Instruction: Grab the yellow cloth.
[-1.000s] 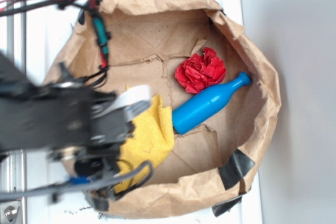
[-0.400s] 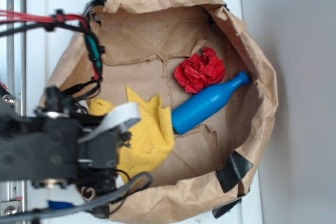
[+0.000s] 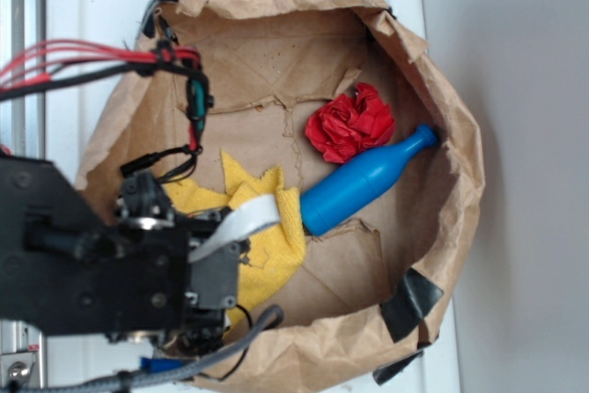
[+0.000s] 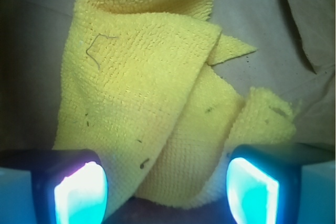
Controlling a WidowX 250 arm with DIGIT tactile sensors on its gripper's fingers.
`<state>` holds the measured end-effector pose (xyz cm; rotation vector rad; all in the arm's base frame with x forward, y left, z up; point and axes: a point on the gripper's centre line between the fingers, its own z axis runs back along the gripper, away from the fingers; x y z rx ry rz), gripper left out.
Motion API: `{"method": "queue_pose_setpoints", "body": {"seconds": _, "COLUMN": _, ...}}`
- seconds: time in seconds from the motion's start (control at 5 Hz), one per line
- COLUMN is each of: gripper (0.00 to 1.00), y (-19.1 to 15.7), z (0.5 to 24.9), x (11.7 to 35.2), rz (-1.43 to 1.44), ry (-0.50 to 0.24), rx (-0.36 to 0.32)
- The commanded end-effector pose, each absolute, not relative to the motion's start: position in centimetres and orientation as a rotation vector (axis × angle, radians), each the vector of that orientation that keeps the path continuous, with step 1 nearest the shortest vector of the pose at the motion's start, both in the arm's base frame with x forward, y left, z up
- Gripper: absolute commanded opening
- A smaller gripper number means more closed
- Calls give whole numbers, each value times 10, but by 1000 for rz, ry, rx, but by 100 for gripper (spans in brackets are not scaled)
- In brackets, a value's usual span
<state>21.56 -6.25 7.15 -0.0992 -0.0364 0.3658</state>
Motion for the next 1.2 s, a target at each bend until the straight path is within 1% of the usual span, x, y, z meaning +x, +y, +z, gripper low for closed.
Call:
{"method": "queue_pose_setpoints", "body": {"seconds": 0.0, "gripper": 100, "y": -50, "z": 75, "x": 248, "rz": 445, "ry": -67, "rx": -86}}
{"method": "queue_pose_setpoints", "body": {"seconds": 0.2, "gripper": 100, "y": -47, "z": 66, "x": 259, "rz": 456, "ry": -68, "rx": -52}}
{"method": "queue_pose_setpoints", "body": {"seconds": 0.4, "gripper": 100, "y": -37, "z": 46, "x": 254, "rz": 446, "ry": -73, "rx": 59}}
{"method": "queue_pose_setpoints", "body": {"seconds": 0.6, "gripper": 100, "y": -26, "z": 30, "x": 252, "rz": 463, "ry": -50, "rx": 121}}
{"method": "queue_pose_setpoints", "body": {"seconds": 0.8, "gripper": 0, "y": -29, "z": 32, "x": 252, "rz": 472, "ry": -61, "rx": 97}}
{"method": "queue_pose_setpoints", "body": {"seconds": 1.0, "gripper": 0, "y": -42, "z": 41, "x": 214, "rz": 453, "ry": -67, "rx": 85}}
